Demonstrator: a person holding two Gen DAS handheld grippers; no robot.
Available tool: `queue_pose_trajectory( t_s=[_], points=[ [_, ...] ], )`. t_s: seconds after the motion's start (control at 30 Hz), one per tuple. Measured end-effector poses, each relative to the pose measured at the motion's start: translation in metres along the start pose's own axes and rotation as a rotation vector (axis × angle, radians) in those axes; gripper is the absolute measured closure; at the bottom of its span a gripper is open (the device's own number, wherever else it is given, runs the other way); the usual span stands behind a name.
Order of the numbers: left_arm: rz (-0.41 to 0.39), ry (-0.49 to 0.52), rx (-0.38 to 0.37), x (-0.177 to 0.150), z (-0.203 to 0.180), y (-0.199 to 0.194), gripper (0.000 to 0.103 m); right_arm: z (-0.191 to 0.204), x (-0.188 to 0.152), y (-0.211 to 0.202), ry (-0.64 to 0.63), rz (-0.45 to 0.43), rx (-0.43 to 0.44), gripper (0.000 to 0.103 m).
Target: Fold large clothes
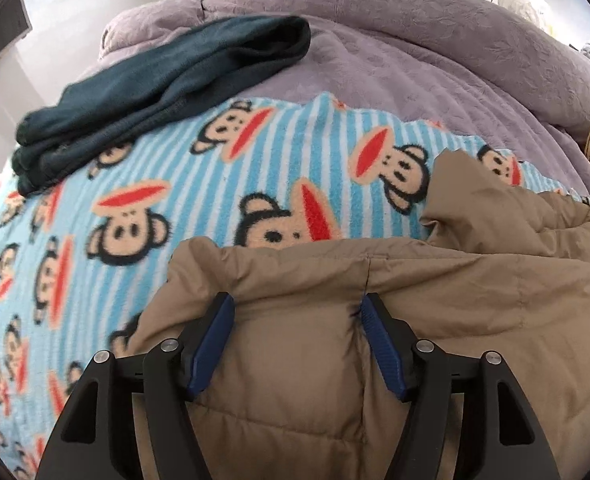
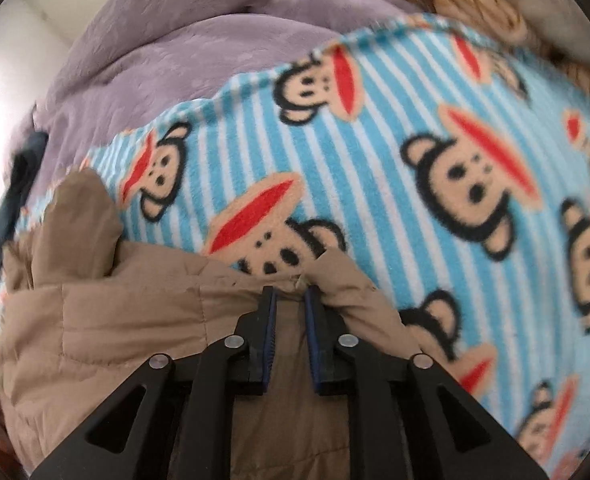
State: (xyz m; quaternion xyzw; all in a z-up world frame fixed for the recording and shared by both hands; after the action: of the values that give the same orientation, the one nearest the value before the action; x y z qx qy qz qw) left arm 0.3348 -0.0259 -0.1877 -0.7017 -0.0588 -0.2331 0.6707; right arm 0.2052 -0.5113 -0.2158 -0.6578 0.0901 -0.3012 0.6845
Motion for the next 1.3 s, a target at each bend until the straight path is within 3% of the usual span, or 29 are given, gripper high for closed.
queue_pose_trajectory(
  t_s=[0.03, 0.1, 0.3, 0.33, 0.4, 0.57, 0.63, 0.77, 0.87, 1.03, 1.13, 1.3],
  points=[
    [-0.009, -0.003, -0.005, 0.000, 0.002, -0.008, 0.035, 0.002, -0.001, -0.005, -0.010, -0.003, -0.005, 0.066],
    [-0.023, -0.017, -0.016, -0.002, 0.008, -0.023, 0.035, 0.002, -0.005, -0.022, -0.011, -0.028, 0.019, 0.038],
    [-0.012, -0.033, -0.006, -0.015, 0.017, -0.055, 0.035, -0.008, -0.025, -0.057, 0.069, -0.046, 0.090, 0.034],
    [-0.002, -0.036, -0.012, -0.021, 0.017, -0.059, 0.031, -0.010, -0.032, -0.061, 0.085, -0.042, 0.103, 0.032],
    [0.006, -0.048, -0.021, -0.032, 0.016, -0.067, 0.010, -0.009, -0.042, -0.066, 0.108, -0.038, 0.121, 0.023],
    [0.017, -0.054, -0.027, -0.061, 0.005, -0.083, 0.009, -0.005, -0.078, -0.084, 0.155, -0.026, 0.180, 0.021],
    [0.034, -0.055, -0.038, -0.074, -0.001, -0.088, 0.000, -0.006, -0.092, -0.091, 0.173, -0.020, 0.207, 0.021],
    [0.039, -0.023, -0.045, -0.093, -0.012, -0.101, 0.000, -0.009, -0.119, -0.100, 0.222, -0.019, 0.261, 0.019],
    [0.046, -0.019, -0.048, -0.103, -0.014, -0.110, 0.000, -0.011, -0.135, -0.104, 0.247, -0.014, 0.300, 0.000],
    [0.079, -0.060, -0.066, -0.124, -0.011, -0.115, 0.000, -0.012, -0.161, -0.108, 0.284, -0.011, 0.357, 0.000],
    [0.105, -0.109, -0.101, -0.142, -0.007, -0.115, 0.000, -0.010, -0.177, -0.104, 0.306, 0.027, 0.398, 0.000],
    [0.114, -0.292, -0.185, -0.172, 0.018, -0.112, 0.000, -0.008, -0.202, -0.084, 0.368, 0.121, 0.454, 0.000]
  ],
)
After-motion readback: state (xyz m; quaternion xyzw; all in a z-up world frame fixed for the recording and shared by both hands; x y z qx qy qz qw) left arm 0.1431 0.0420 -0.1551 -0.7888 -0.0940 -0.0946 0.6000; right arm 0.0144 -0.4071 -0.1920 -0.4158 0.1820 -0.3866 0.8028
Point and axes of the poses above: each gripper's, at about its wrist camera, not at the fingertips, and y roughly the way its jaws point, z to its left, x to its top, the point moved 3 cm from there along y, roughly the way its jaws point, and after that the axes turned 3 degrees about z, right-handed, at the moved point
